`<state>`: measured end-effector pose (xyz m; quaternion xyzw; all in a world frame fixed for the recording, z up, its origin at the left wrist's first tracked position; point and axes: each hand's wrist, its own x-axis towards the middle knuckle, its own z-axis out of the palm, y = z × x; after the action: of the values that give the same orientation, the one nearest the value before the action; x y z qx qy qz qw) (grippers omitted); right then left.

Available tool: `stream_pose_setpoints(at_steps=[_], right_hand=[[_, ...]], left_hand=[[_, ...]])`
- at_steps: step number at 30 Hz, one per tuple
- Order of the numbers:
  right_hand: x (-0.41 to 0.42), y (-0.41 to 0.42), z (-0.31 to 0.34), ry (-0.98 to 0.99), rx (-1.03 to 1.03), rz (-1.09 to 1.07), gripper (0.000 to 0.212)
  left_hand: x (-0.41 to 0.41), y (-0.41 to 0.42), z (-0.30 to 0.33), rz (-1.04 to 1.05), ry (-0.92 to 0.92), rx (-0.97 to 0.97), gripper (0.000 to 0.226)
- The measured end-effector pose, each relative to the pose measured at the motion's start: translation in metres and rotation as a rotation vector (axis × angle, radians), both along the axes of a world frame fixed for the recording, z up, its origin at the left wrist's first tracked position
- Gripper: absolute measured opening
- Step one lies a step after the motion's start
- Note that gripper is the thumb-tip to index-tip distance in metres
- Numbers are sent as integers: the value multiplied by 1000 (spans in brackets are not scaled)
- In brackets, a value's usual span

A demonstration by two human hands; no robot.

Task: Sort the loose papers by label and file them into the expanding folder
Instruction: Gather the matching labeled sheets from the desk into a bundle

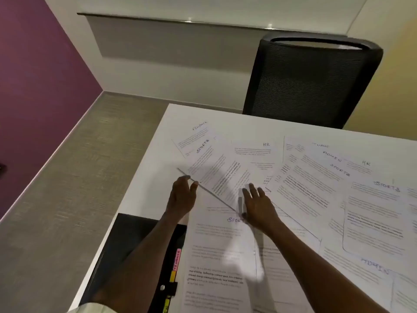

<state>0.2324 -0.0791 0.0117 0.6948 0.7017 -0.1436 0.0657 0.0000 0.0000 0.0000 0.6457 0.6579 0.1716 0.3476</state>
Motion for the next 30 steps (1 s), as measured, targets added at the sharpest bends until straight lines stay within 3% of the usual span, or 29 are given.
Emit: stream_pose_setpoints(at_steps=[3, 11, 18, 22, 26, 30], right_hand=[[-3, 19, -15, -22, -125, -5, 91], [-10, 24, -49, -223, -254, 42, 108], [-5, 19, -57, -212, -175, 41, 112], [-7, 19, -61, -217, -141, 21, 115], [-9, 21, -60, -215, -136, -3, 115], [-9, 19, -59, -225, -138, -5, 112]], left_hand=[[0, 32, -6, 80, 4, 36, 49], [2, 151, -19, 155, 83, 49, 71], [0, 216, -40, -39, 301, -61, 107], [-3, 232, -41, -4, 340, -130, 122], [0, 241, -36, 10, 453, -136, 113], [6, 243, -31, 11, 425, -200, 96]])
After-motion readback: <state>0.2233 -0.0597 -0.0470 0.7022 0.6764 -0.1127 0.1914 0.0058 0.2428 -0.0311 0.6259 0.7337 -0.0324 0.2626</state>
